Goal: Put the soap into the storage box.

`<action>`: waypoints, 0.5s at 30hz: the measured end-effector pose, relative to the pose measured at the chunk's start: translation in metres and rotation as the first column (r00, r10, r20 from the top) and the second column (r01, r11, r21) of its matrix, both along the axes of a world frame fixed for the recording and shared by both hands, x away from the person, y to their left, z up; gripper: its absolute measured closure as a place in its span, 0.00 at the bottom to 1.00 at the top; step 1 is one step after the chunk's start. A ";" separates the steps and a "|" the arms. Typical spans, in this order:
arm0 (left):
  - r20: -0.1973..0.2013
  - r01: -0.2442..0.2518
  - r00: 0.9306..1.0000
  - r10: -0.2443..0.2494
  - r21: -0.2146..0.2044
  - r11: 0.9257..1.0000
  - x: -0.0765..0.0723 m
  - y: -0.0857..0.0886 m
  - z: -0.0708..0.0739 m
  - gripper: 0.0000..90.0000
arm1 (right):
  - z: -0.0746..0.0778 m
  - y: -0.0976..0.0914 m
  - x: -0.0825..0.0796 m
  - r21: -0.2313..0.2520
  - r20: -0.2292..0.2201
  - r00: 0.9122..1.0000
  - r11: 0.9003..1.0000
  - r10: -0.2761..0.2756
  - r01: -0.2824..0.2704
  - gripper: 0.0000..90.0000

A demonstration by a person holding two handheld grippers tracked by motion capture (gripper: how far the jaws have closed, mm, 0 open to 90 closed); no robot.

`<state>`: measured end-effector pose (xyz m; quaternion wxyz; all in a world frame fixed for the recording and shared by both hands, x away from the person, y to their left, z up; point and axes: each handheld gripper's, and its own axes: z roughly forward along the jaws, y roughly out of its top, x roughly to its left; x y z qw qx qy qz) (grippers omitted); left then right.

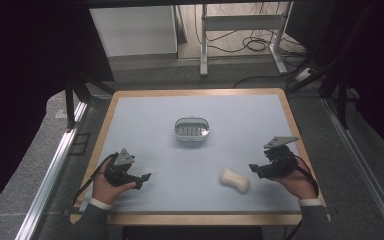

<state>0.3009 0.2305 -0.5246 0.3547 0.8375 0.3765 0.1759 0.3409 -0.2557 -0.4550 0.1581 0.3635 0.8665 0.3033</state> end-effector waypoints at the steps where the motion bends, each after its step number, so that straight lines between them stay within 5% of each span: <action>1: -0.003 0.000 1.000 0.000 -0.003 1.000 0.000 -0.001 0.000 0.09 | 0.002 0.002 -0.001 -0.010 -0.006 1.000 1.000 0.010 -0.010 0.25; 15: -0.008 -0.006 1.000 0.006 -0.003 1.000 0.000 -0.002 -0.001 0.10 | 0.018 0.025 -0.001 -0.062 -0.062 0.993 0.993 0.100 -0.104 0.26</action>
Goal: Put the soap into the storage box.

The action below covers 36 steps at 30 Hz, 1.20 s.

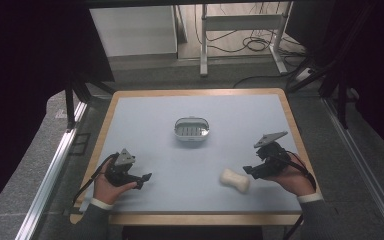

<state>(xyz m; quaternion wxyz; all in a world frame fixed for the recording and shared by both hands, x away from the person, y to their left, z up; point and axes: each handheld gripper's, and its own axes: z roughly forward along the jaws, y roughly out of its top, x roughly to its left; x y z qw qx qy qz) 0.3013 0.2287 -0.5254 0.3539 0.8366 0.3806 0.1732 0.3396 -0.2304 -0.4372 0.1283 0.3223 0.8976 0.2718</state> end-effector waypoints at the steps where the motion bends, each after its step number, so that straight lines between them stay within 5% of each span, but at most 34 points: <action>1: 0.000 0.001 1.000 -0.001 0.000 1.000 0.000 0.000 0.000 0.10 | 0.000 0.002 0.000 0.000 -0.001 1.000 1.000 0.005 -0.005 0.26; 11: 0.002 0.008 1.000 -0.008 -0.006 1.000 -0.003 0.002 0.002 0.10 | -0.001 0.024 0.002 -0.056 -0.037 0.998 0.997 0.058 -0.060 0.28; 24: 0.006 0.014 1.000 -0.014 -0.006 1.000 -0.003 0.001 0.001 0.10 | -0.012 0.050 0.003 -0.147 -0.126 0.986 0.981 0.110 -0.129 0.30; 36: 0.010 0.015 1.000 -0.015 0.004 1.000 -0.003 -0.001 -0.001 0.10 | -0.042 0.059 0.007 -0.209 -0.211 0.971 0.965 0.113 -0.157 0.31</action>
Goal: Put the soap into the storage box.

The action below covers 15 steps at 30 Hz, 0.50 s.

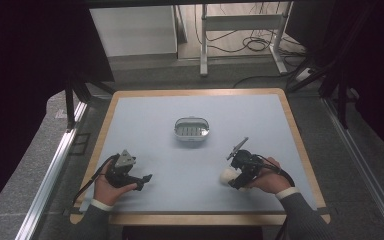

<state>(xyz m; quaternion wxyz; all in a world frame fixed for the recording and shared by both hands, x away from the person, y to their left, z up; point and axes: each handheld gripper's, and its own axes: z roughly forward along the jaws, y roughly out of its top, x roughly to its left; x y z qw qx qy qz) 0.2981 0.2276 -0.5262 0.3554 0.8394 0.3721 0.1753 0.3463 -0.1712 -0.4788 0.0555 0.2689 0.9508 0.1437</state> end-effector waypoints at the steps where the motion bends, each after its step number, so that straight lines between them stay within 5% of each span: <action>1: 0.000 0.000 1.000 0.000 0.000 1.000 0.000 0.000 0.000 0.10 | 0.000 0.000 0.000 0.000 0.000 1.000 1.000 0.000 0.000 0.31; 15: 0.000 0.003 1.000 -0.003 0.006 1.000 0.000 -0.001 -0.001 0.10 | -0.015 0.012 0.001 -0.086 -0.036 0.999 0.996 0.034 -0.037 0.51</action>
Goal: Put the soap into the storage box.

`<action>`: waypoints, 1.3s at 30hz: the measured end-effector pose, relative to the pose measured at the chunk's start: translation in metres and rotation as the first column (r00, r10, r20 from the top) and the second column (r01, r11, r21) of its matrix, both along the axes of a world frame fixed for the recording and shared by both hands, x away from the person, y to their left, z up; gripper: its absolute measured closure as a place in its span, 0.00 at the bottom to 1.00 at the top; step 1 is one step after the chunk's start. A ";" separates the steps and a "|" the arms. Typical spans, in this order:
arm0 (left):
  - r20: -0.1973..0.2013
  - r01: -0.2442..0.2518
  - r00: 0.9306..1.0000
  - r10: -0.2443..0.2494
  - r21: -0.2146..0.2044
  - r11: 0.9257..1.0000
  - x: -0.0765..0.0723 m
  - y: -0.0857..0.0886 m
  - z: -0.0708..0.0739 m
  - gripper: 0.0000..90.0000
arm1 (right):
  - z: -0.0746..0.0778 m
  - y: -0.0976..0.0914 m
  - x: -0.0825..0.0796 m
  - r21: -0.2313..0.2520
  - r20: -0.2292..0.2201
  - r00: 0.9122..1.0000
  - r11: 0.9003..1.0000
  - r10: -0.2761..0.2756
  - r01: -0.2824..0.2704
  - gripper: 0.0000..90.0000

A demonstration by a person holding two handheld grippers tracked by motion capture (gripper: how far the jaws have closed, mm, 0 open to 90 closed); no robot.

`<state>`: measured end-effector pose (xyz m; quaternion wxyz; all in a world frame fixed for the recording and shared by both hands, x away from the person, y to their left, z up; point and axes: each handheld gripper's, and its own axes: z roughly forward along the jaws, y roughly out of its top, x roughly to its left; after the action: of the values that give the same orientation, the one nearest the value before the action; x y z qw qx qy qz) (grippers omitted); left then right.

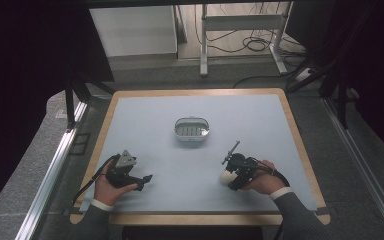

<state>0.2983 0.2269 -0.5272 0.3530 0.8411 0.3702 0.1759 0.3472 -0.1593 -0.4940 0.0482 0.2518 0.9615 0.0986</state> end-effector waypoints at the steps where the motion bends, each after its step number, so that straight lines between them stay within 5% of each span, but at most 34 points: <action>1: 0.001 -0.001 1.000 0.001 0.000 1.000 0.000 0.000 0.000 0.10 | 0.000 0.001 0.000 -0.007 -0.007 1.000 1.000 -0.008 0.008 0.54; 9: 0.000 -0.001 1.000 0.001 0.002 1.000 0.000 0.000 0.000 0.10 | 0.003 0.002 0.001 -0.026 -0.004 1.000 1.000 -0.015 0.015 0.55; 24: 0.002 -0.001 1.000 0.001 -0.002 1.000 0.000 0.000 0.001 0.10 | 0.029 0.003 0.007 0.012 0.029 1.000 1.000 0.001 -0.001 0.55; 39: -0.004 0.006 1.000 -0.006 -0.002 1.000 0.000 0.000 0.000 0.10 | 0.044 0.014 0.030 0.044 0.063 0.997 0.998 0.044 -0.047 0.55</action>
<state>0.2980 0.2265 -0.5272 0.3534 0.8423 0.3686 0.1727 0.3773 -0.1456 -0.4497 0.0701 0.2279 0.9625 0.1292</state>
